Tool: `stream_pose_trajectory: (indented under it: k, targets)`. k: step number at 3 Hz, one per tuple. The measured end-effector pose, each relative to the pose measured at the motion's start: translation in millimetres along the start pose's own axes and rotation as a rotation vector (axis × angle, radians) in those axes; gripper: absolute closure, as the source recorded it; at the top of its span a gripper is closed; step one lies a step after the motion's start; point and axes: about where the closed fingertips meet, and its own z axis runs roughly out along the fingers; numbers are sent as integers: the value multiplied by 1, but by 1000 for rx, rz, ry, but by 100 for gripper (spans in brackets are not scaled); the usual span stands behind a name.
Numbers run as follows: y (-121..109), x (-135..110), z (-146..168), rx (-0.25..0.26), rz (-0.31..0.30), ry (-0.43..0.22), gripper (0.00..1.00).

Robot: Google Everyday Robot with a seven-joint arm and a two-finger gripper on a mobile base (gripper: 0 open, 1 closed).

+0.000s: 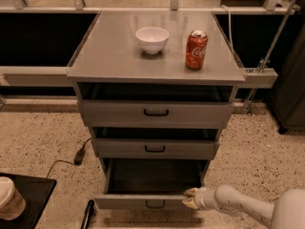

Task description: Open bottom drawer

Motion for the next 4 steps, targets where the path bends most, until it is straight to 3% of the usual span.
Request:
stream_pose_trajectory:
  k: [3,4]
  targets:
    - [29,15,-12,-22,8,-23,100]
    - [29,13,-14,-22,8,-23,100]
